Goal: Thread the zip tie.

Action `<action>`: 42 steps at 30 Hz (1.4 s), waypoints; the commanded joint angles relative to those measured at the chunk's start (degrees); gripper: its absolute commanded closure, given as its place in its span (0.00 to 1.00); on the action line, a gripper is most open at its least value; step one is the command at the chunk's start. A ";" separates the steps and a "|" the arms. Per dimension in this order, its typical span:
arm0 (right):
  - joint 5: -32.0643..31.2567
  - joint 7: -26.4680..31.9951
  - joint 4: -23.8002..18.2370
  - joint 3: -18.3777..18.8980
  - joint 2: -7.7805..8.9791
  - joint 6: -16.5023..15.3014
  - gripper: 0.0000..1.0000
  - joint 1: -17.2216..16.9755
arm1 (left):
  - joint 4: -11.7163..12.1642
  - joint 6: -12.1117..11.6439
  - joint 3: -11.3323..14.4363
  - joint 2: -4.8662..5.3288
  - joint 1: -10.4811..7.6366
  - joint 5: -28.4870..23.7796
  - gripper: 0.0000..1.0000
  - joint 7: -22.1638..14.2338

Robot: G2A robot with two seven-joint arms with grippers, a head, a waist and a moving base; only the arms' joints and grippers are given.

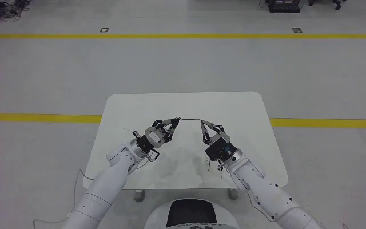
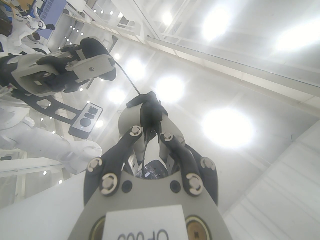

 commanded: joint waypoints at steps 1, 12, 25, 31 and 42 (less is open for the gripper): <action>0.00 0.22 -0.12 0.01 0.08 0.14 1.00 -0.14 | 0.00 0.00 0.00 0.00 0.00 0.00 1.00 0.00; 0.00 0.85 -0.84 0.29 0.48 0.59 1.00 -0.79 | 0.00 0.00 0.00 0.00 0.00 0.00 1.00 0.00; 0.00 1.55 -2.06 1.41 1.59 1.65 1.00 -1.93 | 0.00 0.00 0.00 0.00 0.00 0.00 1.00 0.00; 0.00 2.12 -2.65 1.79 2.15 2.22 1.00 -2.56 | 0.00 0.00 0.00 0.00 0.00 0.00 1.00 0.00; 0.00 3.64 -3.68 2.66 2.28 2.01 0.00 -4.21 | 0.00 0.00 0.00 0.00 0.00 0.00 1.00 0.00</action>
